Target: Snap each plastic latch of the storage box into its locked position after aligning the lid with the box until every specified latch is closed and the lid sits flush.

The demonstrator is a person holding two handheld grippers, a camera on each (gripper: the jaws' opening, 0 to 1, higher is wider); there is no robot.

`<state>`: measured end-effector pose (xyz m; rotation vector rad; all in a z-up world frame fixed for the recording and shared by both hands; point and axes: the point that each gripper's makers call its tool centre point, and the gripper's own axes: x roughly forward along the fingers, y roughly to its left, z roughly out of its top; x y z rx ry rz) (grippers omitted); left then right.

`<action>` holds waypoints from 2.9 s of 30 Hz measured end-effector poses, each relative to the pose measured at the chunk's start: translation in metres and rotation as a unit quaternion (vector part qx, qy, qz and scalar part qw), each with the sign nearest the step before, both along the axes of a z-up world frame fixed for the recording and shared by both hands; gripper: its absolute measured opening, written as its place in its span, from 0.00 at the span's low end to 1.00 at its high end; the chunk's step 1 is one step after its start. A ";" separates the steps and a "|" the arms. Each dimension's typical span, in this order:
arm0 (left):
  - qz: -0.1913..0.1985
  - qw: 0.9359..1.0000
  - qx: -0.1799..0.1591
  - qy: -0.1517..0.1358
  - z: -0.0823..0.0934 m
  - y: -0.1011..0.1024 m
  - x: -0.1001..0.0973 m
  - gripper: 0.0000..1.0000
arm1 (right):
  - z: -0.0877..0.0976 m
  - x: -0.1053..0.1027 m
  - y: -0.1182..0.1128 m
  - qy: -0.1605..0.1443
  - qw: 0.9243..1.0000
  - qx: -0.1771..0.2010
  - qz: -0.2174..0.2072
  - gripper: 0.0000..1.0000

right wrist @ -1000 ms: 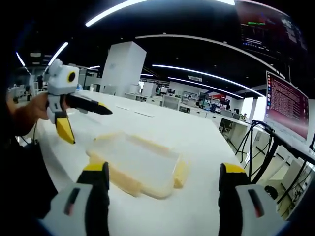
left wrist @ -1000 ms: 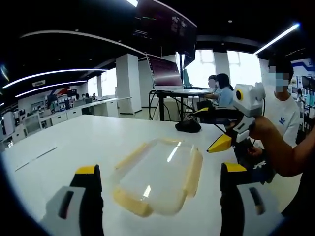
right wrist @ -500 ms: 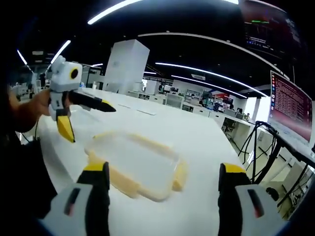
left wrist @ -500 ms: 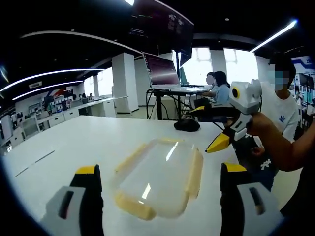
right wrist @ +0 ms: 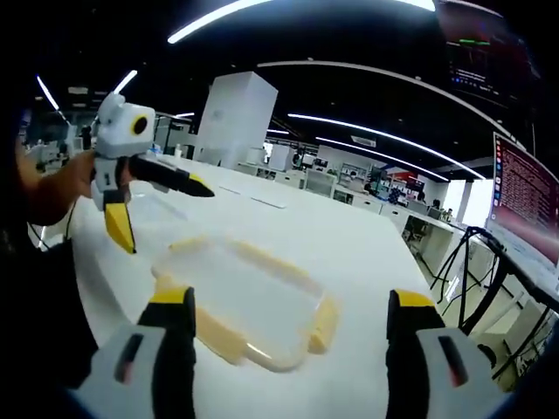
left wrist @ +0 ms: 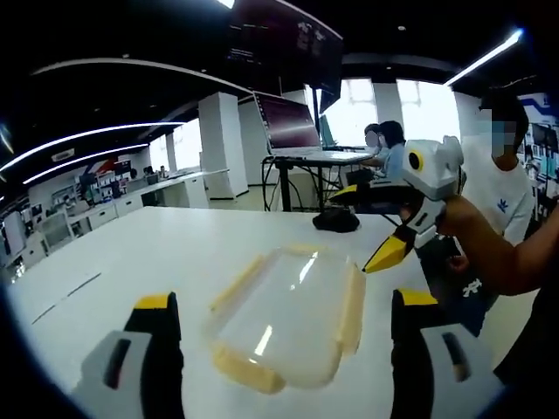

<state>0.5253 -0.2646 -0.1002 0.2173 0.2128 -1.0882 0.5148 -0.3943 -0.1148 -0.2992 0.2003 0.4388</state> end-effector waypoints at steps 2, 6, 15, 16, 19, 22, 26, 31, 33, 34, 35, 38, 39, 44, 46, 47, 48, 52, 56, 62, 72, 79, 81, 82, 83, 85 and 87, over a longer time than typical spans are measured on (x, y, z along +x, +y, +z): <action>-0.002 1.000 0.002 -0.001 0.000 -0.001 -0.001 1.00 | 0.000 0.000 0.001 -0.001 1.000 -0.001 0.002 0.90; -0.022 0.999 0.032 -0.002 -0.005 0.000 -0.011 1.00 | 0.000 0.003 -0.007 0.006 1.000 -0.009 0.005 0.90; -0.039 0.997 0.071 -0.002 0.001 0.004 -0.007 0.99 | 0.005 0.007 -0.012 0.006 1.000 -0.021 0.022 0.90; -0.040 0.997 0.073 -0.002 0.001 0.005 -0.007 0.98 | 0.006 0.008 -0.013 0.005 0.999 -0.022 0.022 0.90; -0.039 0.996 0.078 -0.002 0.001 0.005 -0.006 0.99 | 0.006 0.012 -0.012 0.006 0.999 -0.020 0.026 0.90; -0.040 0.996 0.084 0.000 0.000 0.006 -0.005 0.99 | 0.005 0.014 -0.011 0.010 0.999 -0.027 0.033 0.90; -0.048 0.994 0.102 0.001 -0.003 0.006 0.003 1.00 | 0.006 0.011 -0.008 0.025 0.998 -0.016 0.054 0.91; -0.069 0.988 0.138 0.002 -0.012 0.005 0.008 1.00 | 0.007 0.010 -0.013 0.048 0.996 -0.031 0.071 0.91; -0.070 0.987 0.143 0.005 -0.013 0.005 0.010 1.00 | 0.012 0.013 -0.018 0.048 0.996 -0.037 0.069 0.91; -0.070 0.987 0.145 0.005 -0.013 0.005 0.011 1.00 | 0.014 0.013 -0.020 0.047 0.996 -0.041 0.069 0.91; -0.072 0.986 0.148 0.006 -0.013 0.005 0.011 1.00 | 0.016 0.014 -0.021 0.048 0.995 -0.045 0.071 0.91; -0.074 0.985 0.152 0.008 -0.011 0.003 0.013 0.99 | 0.021 0.015 -0.024 0.048 0.995 -0.051 0.077 0.91; -0.075 0.985 0.155 0.007 -0.011 0.003 0.013 0.99 | 0.021 0.016 -0.024 0.050 0.994 -0.054 0.080 0.91; -0.082 0.982 0.170 0.000 -0.008 0.004 0.016 1.00 | 0.017 0.016 -0.023 0.073 0.988 -0.085 0.102 0.89; -0.089 0.980 0.177 -0.004 -0.007 0.005 0.016 1.00 | 0.017 0.016 -0.022 0.076 0.987 -0.094 0.110 0.89; -0.090 0.979 0.181 -0.007 -0.007 0.006 0.016 1.00 | 0.018 0.017 -0.021 0.078 0.986 -0.098 0.115 0.89; -0.091 0.978 0.185 -0.009 -0.007 0.007 0.018 1.00 | 0.019 0.019 -0.022 0.079 0.985 -0.102 0.117 0.88; -0.092 0.976 0.196 -0.010 -0.005 0.011 0.025 1.00 | 0.023 0.029 -0.030 0.087 0.982 -0.114 0.121 0.85; -0.096 0.975 0.199 -0.011 0.002 0.014 0.026 1.00 | 0.030 0.034 -0.038 0.090 0.981 -0.124 0.117 0.85; -0.091 0.976 0.196 -0.013 0.007 0.013 0.030 1.00 | 0.035 0.035 -0.039 0.090 0.979 -0.139 0.116 0.85; -0.078 0.973 0.217 -0.008 0.002 0.016 0.033 0.98 | 0.027 0.040 -0.039 0.084 0.961 -0.206 0.165 0.83; -0.075 0.968 0.238 -0.005 0.010 0.015 0.039 0.94 | 0.012 0.038 -0.030 0.103 0.934 -0.253 0.231 0.83; -0.077 0.968 0.237 -0.004 0.012 0.015 0.037 0.94 | 0.014 0.039 -0.031 0.103 0.933 -0.258 0.230 0.83; -0.081 0.968 0.237 -0.004 0.013 0.015 0.035 0.95 | 0.017 0.039 -0.031 0.100 0.933 -0.258 0.230 0.83; -0.083 0.968 0.236 -0.005 0.015 0.015 0.033 0.95 | 0.019 0.038 -0.031 0.098 0.933 -0.256 0.234 0.83; -0.087 0.967 0.241 -0.010 0.017 0.016 0.033 0.95 | 0.022 0.039 -0.031 0.098 0.932 -0.257 0.237 0.82; -0.089 0.966 0.244 -0.011 0.018 0.016 0.034 0.97 | 0.023 0.040 -0.034 0.106 0.929 -0.266 0.234 0.82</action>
